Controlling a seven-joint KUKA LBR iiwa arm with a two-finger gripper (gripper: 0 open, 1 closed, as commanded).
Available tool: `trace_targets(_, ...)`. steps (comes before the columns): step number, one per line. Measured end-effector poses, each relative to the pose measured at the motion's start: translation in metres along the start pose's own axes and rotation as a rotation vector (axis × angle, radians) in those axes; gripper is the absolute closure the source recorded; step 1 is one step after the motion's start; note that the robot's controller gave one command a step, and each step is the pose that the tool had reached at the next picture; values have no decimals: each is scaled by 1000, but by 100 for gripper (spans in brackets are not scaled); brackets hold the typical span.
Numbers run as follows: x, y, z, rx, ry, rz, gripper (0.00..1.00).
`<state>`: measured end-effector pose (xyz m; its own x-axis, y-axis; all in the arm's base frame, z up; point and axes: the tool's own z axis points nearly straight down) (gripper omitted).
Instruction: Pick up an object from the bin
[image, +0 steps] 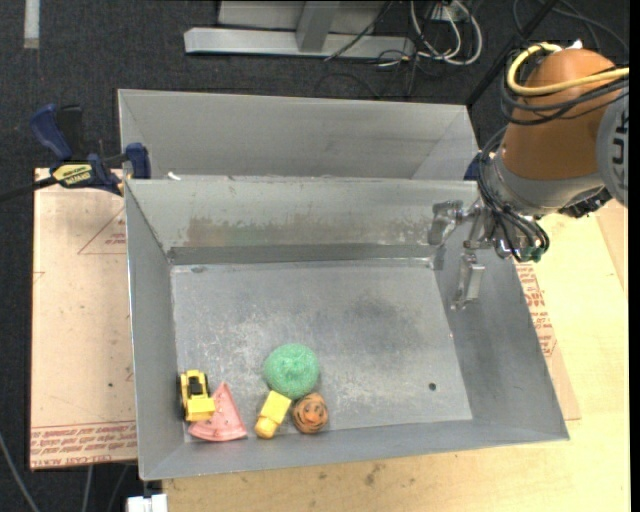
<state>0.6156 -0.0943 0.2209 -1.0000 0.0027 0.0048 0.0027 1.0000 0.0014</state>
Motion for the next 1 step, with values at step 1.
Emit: trace_targets(1,-1,0,-5,1,-7,-2,0)
